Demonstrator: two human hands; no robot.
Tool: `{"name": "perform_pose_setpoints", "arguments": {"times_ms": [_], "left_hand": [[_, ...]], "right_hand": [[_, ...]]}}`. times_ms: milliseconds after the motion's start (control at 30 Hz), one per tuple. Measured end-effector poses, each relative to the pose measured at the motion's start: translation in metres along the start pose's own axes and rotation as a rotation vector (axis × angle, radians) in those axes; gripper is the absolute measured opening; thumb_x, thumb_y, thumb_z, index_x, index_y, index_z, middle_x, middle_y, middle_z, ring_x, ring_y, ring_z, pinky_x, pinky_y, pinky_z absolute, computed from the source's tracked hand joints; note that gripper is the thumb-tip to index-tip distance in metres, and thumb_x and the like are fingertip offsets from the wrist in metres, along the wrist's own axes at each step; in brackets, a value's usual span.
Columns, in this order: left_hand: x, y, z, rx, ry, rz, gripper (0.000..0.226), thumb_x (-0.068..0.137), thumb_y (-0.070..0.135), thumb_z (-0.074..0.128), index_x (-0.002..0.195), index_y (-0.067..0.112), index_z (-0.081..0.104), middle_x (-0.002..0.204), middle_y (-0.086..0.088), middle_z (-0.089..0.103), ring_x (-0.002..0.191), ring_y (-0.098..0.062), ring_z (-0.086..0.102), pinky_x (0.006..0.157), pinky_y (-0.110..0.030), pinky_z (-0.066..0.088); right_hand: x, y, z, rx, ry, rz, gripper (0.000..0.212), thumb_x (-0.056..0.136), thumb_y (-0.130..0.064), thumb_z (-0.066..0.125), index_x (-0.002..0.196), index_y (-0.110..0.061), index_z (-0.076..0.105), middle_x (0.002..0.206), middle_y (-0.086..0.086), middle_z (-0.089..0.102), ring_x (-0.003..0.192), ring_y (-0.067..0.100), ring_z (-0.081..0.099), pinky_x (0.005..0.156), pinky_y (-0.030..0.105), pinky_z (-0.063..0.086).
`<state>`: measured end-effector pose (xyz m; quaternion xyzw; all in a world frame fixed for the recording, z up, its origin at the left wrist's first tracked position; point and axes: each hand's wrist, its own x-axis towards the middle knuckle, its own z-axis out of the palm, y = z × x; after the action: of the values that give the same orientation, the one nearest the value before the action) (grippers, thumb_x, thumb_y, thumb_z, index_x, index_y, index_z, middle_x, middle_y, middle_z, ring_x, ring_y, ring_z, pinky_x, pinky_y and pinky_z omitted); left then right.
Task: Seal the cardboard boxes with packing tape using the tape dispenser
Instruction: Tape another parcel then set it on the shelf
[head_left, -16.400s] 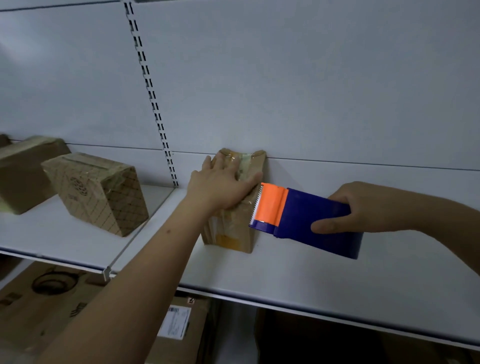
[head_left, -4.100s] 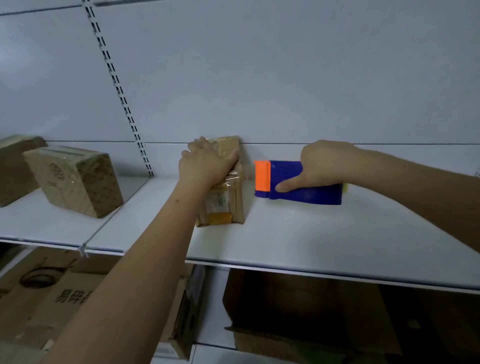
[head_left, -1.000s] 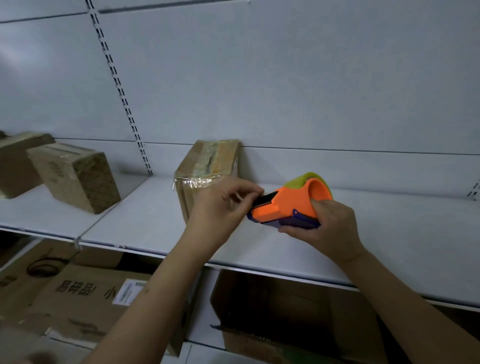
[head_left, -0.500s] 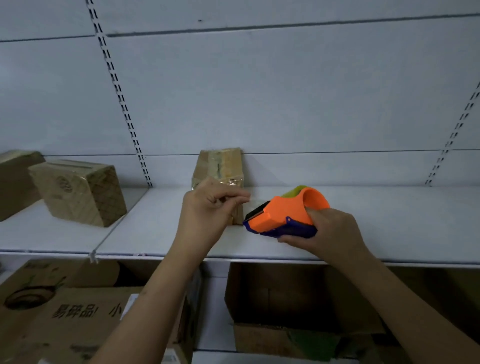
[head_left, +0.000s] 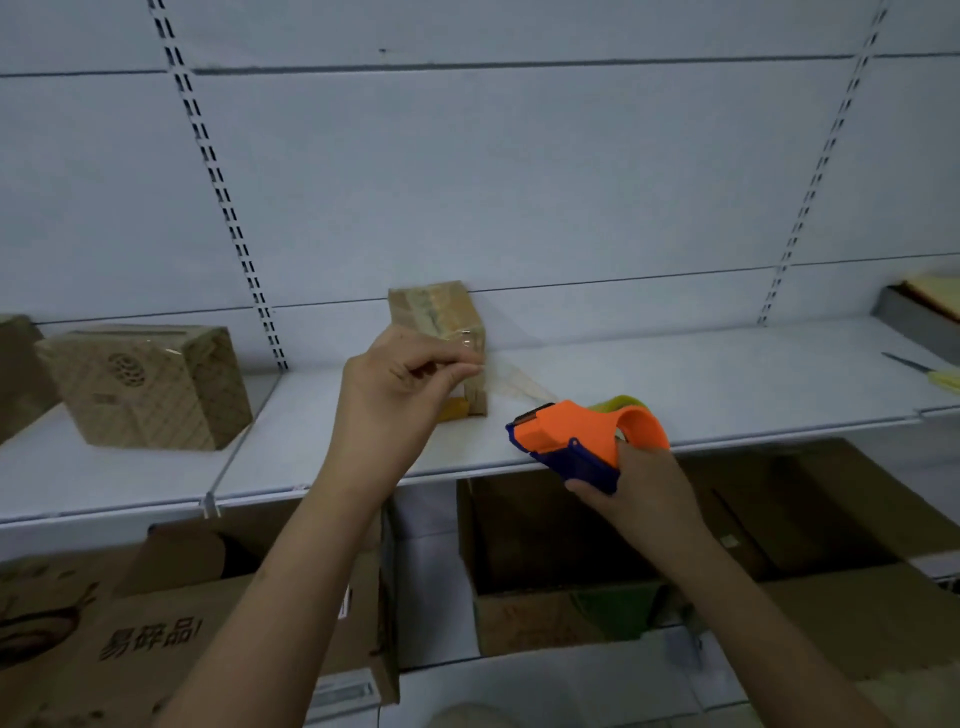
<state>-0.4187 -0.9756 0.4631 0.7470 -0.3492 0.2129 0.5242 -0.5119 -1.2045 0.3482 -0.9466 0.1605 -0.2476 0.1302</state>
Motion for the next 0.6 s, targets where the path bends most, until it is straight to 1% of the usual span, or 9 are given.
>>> {"name": "perform_pose_setpoints", "arguments": {"times_ms": [33,100,167,233,267,333,400,500,600], "left_hand": [[-0.004,0.000,-0.004,-0.007,0.000,0.018,0.015,0.081,0.009,0.079,0.086,0.024,0.078,0.086,0.005,0.069,0.080,0.002,0.058,0.075,-0.008,0.043],[-0.014,0.001,-0.009,-0.001,-0.018,0.062,0.014,0.082,0.011,0.079,0.088,0.023,0.078,0.088,0.004,0.070,0.082,0.000,0.058,0.076,-0.011,0.045],[-0.026,0.003,-0.011,0.020,-0.043,0.106,0.011,0.083,0.011,0.078,0.091,0.020,0.080,0.088,0.004,0.070,0.085,-0.005,0.060,0.077,-0.014,0.047],[-0.036,0.005,-0.012,0.062,-0.051,0.193,0.012,0.084,0.010,0.078,0.094,0.017,0.080,0.087,0.009,0.069,0.085,-0.007,0.060,0.077,-0.016,0.048],[-0.040,0.006,-0.012,0.091,-0.051,0.250,0.013,0.084,0.011,0.078,0.095,0.017,0.080,0.087,0.013,0.068,0.084,-0.008,0.059,0.077,-0.017,0.049],[-0.046,0.007,-0.013,0.140,-0.054,0.338,0.013,0.086,0.014,0.076,0.098,0.018,0.080,0.087,0.017,0.065,0.084,-0.008,0.058,0.076,-0.021,0.049],[-0.047,0.008,-0.018,0.134,-0.055,0.338,0.013,0.087,0.016,0.076,0.099,0.018,0.080,0.088,0.015,0.068,0.084,-0.010,0.059,0.075,-0.025,0.051],[-0.043,0.009,-0.027,0.091,-0.049,0.287,0.014,0.085,0.017,0.077,0.099,0.020,0.080,0.087,0.006,0.071,0.083,-0.013,0.061,0.075,-0.027,0.052],[-0.034,0.010,-0.030,0.148,-0.067,0.313,0.017,0.084,0.020,0.079,0.101,0.023,0.079,0.085,0.001,0.071,0.080,-0.015,0.061,0.074,-0.032,0.053]], "right_hand": [[-0.007,-0.002,0.002,0.023,-0.004,0.029,0.048,0.080,-0.054,0.073,0.091,-0.022,0.039,0.063,-0.014,0.036,0.057,0.007,0.040,0.048,0.015,0.019],[-0.018,-0.005,0.005,0.148,0.009,0.108,0.047,0.079,-0.046,0.077,0.083,-0.019,0.038,0.061,-0.010,0.039,0.057,0.013,0.044,0.048,0.021,0.023],[-0.027,-0.007,0.005,0.320,-0.001,0.191,0.040,0.079,-0.043,0.077,0.082,-0.017,0.047,0.063,0.000,0.051,0.059,0.016,0.052,0.051,0.030,0.037],[-0.036,-0.014,0.002,0.435,0.001,0.245,0.035,0.080,-0.039,0.078,0.086,-0.012,0.056,0.068,0.006,0.059,0.062,0.017,0.058,0.056,0.034,0.046],[-0.041,-0.019,-0.003,0.446,-0.001,0.264,0.033,0.080,-0.037,0.078,0.081,-0.013,0.055,0.065,0.006,0.057,0.059,0.015,0.056,0.053,0.031,0.045],[-0.052,-0.030,-0.014,0.442,-0.035,0.293,0.038,0.080,-0.036,0.079,0.072,-0.021,0.044,0.059,-0.001,0.048,0.053,0.007,0.049,0.045,0.018,0.035],[-0.062,-0.034,-0.020,0.488,-0.090,0.308,0.041,0.081,-0.033,0.078,0.073,-0.028,0.038,0.062,-0.008,0.045,0.054,0.003,0.045,0.043,0.012,0.035],[-0.076,-0.034,-0.025,0.517,-0.170,0.300,0.037,0.080,-0.036,0.078,0.079,-0.026,0.042,0.067,-0.007,0.051,0.057,0.002,0.052,0.045,0.010,0.038],[-0.085,-0.036,-0.031,0.541,-0.173,0.300,0.035,0.080,-0.036,0.078,0.085,-0.028,0.045,0.071,-0.008,0.055,0.060,0.001,0.056,0.048,0.011,0.041]]}}
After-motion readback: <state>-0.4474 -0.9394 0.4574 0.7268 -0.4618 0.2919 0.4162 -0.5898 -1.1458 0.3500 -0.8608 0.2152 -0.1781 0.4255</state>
